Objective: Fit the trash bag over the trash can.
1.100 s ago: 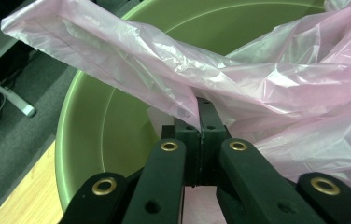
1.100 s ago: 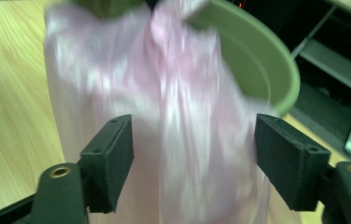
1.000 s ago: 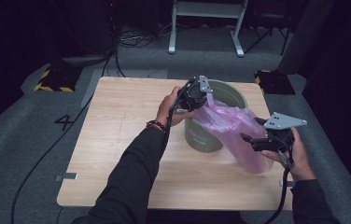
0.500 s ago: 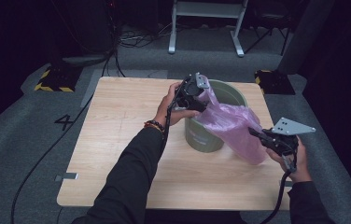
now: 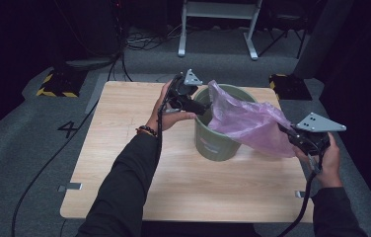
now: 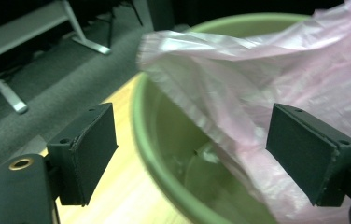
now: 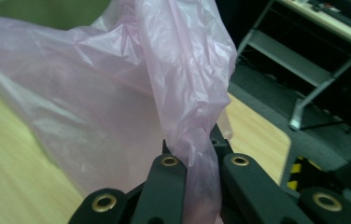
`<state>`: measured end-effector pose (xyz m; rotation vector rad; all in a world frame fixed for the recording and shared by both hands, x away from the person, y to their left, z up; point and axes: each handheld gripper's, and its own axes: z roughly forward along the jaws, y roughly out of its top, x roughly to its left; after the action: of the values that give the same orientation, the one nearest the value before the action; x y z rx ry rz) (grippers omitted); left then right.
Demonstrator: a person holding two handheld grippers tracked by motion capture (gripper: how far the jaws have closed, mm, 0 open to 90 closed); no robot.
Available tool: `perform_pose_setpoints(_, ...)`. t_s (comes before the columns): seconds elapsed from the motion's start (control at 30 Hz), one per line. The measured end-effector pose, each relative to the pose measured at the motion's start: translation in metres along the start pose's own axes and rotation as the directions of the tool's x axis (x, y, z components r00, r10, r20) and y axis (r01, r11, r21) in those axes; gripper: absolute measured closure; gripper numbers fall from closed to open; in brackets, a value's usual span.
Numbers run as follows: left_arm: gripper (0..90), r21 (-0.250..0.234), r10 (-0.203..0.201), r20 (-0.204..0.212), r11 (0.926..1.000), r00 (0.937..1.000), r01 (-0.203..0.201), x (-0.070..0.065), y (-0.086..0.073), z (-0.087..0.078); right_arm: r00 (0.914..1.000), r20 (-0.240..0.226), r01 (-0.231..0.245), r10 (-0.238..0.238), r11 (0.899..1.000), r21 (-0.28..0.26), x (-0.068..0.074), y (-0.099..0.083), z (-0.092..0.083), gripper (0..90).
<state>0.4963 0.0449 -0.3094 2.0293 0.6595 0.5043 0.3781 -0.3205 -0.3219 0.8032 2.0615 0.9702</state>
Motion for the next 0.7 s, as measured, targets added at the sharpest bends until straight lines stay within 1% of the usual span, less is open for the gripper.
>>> perform_pose_setpoints(0.03,15.6,-0.007,0.005,0.004,1.0,1.0,-0.005,-0.001,0.0,-0.001,0.9999,0.003,0.015,-0.015,1.0,0.004,0.0,0.002,0.0,89.6)
perform_pose_setpoints(0.1,15.6,-0.019,0.029,0.0,0.9994,0.9996,-0.029,-0.005,0.003,-0.002,0.9991,0.016,0.039,-0.039,0.999,0.018,0.001,0.007,0.002,89.6)
perform_pose_setpoints(0.13,15.7,-0.026,0.048,0.004,0.9985,0.9988,-0.048,-0.009,0.005,-0.003,0.9986,0.016,0.051,-0.051,0.998,0.023,0.002,0.01,0.002,89.5)
perform_pose_setpoints(0.2,18.2,-0.029,0.076,-0.001,0.9967,0.9971,-0.076,-0.016,0.009,-0.002,0.9969,0.017,0.076,-0.077,0.997,0.028,0.006,0.017,0.003,89.5)
perform_pose_setpoints(0.27,22.2,-0.041,0.087,0.021,0.9954,0.996,-0.086,-0.022,0.012,-0.001,0.9959,0.011,0.089,-0.089,0.996,0.025,0.009,0.022,0.004,89.5)
perform_pose_setpoints(0.3,22.2,-0.045,0.092,0.036,0.9948,0.9951,-0.091,-0.026,0.014,0.0,0.9958,0.007,0.091,-0.091,0.996,0.025,0.01,0.024,0.005,89.4)
perform_pose_setpoints(0.33,22.6,-0.043,0.102,0.043,0.9941,0.9939,-0.1,-0.03,0.015,0.001,0.995,0.004,0.1,-0.1,0.995,0.026,0.012,0.027,0.006,89.4)
perform_pose_setpoints(0.43,22.6,-0.052,0.132,0.082,0.9905,0.9879,-0.128,-0.044,0.019,0.003,0.9937,-0.005,0.112,-0.112,0.993,0.022,0.018,0.031,0.011,89.2)
perform_pose_setpoints(0.53,21.8,-0.06,0.173,0.102,0.9841,0.9796,-0.167,-0.057,0.023,0.006,0.9927,-0.017,0.12,-0.119,0.993,0.011,0.023,0.035,0.014,88.6)
perform_pose_setpoints(0.6,21.4,-0.064,0.191,0.119,0.9807,0.9743,-0.185,-0.065,0.025,0.008,0.9907,-0.031,0.133,-0.133,0.991,0.0,0.027,0.039,0.015,88.3)
perform_pose_setpoints(0.7,20.2,-0.061,0.211,0.132,0.9769,0.9685,-0.205,-0.074,0.028,0.012,0.9875,-0.043,0.151,-0.152,0.988,-0.01,0.033,0.044,0.018,87.4)
